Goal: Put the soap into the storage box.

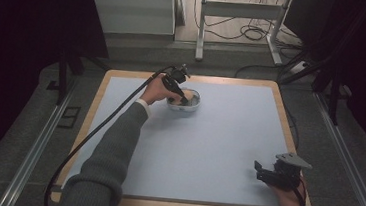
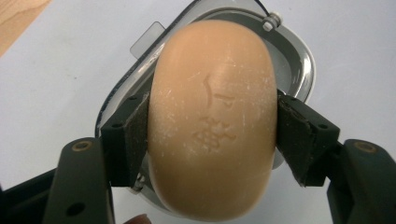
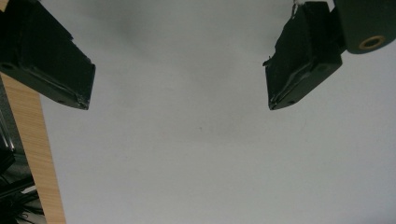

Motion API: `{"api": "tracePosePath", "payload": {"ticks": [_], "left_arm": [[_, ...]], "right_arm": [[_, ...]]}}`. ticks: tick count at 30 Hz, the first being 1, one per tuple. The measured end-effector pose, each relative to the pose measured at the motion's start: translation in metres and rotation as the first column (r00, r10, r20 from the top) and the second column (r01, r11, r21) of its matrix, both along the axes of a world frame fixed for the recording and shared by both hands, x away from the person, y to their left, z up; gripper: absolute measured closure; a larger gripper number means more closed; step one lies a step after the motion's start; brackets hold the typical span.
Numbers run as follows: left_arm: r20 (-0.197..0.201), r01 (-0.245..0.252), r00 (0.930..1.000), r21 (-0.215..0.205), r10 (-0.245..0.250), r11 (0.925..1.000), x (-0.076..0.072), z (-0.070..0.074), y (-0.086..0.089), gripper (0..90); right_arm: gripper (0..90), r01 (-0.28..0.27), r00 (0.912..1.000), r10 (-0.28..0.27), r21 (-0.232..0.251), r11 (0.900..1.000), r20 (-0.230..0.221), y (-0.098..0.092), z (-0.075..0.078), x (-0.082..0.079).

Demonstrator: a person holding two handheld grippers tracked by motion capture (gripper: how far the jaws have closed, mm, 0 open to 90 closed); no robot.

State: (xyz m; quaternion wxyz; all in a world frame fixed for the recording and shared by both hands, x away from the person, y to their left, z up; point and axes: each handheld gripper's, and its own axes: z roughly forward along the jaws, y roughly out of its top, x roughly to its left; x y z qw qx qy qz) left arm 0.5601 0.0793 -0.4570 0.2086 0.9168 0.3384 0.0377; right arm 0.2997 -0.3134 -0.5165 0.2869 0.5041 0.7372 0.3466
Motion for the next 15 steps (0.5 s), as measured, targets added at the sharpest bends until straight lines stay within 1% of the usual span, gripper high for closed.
{"api": "tracePosePath", "payload": {"ticks": [1, 2, 3, 7, 11, 12, 15], "left_arm": [[0.006, 0.0, 1.0, -0.015, 0.0, 0.9999, 0.0, 0.001, 0.0, 31.1], [0.01, -0.007, 0.9999, -0.041, 0.007, 0.9992, -0.001, 0.004, 0.0, 29.9], [0.013, -0.008, 0.9999, -0.054, 0.009, 0.9985, -0.002, 0.006, 0.0, 28.5], [0.032, -0.001, 0.9995, -0.055, 0.003, 0.9985, -0.007, 0.013, -0.001, 25.5], [0.073, -0.004, 0.9973, -0.064, 0.009, 0.9979, -0.016, 0.022, 0.001, 23.6], [0.085, -0.009, 0.9963, -0.073, 0.016, 0.9973, -0.019, 0.024, 0.0, 23.5], [0.102, 0.016, 0.9947, -0.085, -0.007, 0.9963, -0.029, 0.031, 0.002, 23.4]], "right_arm": [[8.3, -0.001, 1.0, 0.001, -0.001, 1.0, 0.0, 0.0, 0.0, 0.0], [8.4, 0.0, 1.0, 0.0, 0.0, 1.0, 0.0, 0.0, 0.0, 0.0], [8.3, 0.002, 1.0, -0.002, 0.001, 1.0, -0.002, 0.0, 0.0, 0.0], [8.4, 0.001, 1.0, -0.001, -0.001, 1.0, -0.002, 0.0, 0.0, 0.0], [8.4, 0.001, 1.0, -0.001, -0.002, 1.0, -0.001, 0.0, 0.0, 0.0], [8.4, 0.001, 1.0, -0.001, -0.003, 1.0, -0.002, 0.0, 0.0, 0.0], [8.4, 0.007, 1.0, -0.007, -0.003, 1.0, -0.005, -0.001, -0.001, 0.0]]}}
